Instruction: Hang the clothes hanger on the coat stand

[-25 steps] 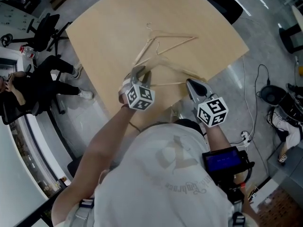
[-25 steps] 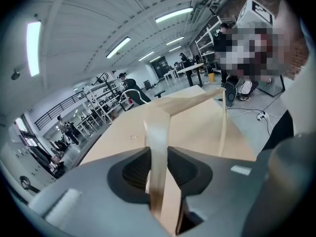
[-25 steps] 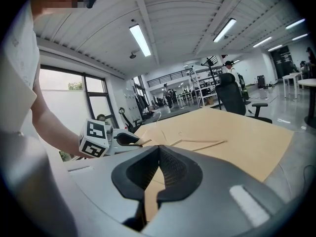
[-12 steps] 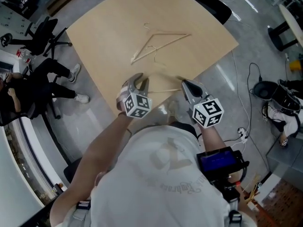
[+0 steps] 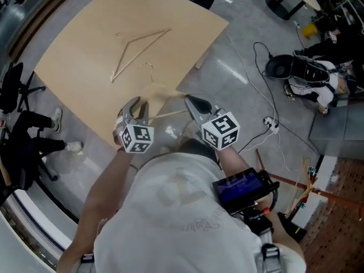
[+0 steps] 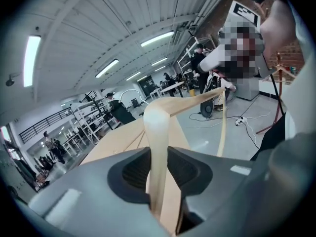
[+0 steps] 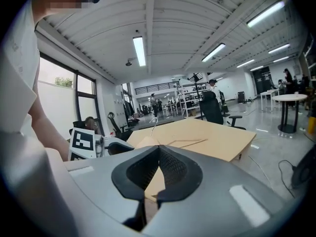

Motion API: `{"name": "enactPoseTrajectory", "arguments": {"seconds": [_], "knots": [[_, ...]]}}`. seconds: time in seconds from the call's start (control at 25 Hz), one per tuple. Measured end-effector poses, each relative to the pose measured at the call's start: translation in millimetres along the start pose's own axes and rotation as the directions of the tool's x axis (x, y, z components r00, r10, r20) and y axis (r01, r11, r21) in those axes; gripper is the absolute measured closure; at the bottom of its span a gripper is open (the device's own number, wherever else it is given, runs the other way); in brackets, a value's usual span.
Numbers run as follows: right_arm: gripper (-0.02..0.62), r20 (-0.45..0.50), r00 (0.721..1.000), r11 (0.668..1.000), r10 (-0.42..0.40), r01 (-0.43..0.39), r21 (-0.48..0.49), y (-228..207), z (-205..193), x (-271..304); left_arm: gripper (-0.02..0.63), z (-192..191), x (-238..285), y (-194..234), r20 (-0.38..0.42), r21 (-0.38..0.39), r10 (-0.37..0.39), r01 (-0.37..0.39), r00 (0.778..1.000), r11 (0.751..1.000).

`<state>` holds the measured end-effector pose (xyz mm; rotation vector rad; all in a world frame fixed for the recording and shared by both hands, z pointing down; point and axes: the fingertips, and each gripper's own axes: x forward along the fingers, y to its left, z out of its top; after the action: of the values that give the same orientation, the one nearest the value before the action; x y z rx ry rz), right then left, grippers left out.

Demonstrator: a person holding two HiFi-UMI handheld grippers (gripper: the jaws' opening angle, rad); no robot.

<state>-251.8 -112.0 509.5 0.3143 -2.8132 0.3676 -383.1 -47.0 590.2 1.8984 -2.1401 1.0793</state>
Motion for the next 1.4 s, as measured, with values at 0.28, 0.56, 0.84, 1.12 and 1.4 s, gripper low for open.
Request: {"name": "enactPoseTrajectory", "arguments": {"seconds": [0.28,0.56,0.84,1.12,1.4], "knots": [[0.581,0.034,0.988,0.988,-0.15,0.15,0.022,-23.5,-0.7,-58.4,0.5,43.0,7.5,-44.0,0.09,0.076,-0.103,0.097,0.991,0.992],[0.581,0.073,0.957,0.959,-0.28,0.276,0.063,-49.0,-6.1,-115.4,0.5,90.4,15.8,-88.5,0.161,0.145,-0.197,0.174,0.967,0.974],[0.581,0.083,0.923,0.924,-0.375,0.366,0.111,-66.7,-32.2,-196.6,0.5,131.9,4.8,-164.4,0.198,0.226,-0.294,0.248,0.935,0.942],[0.581,0.095,0.892,0.893,-0.442,0.427,0.14,-67.1,-50.9,-276.0,0.5,167.9,-22.2,-234.8,0.216,0.29,-0.37,0.302,0.904,0.908],[0.581,0.123,0.85,0.857,-0.512,0.496,0.142,-81.7,-57.9,-358.9,0.5,214.6,-47.9,-297.3,0.268,0.358,-0.412,0.307,0.871,0.882]]}}
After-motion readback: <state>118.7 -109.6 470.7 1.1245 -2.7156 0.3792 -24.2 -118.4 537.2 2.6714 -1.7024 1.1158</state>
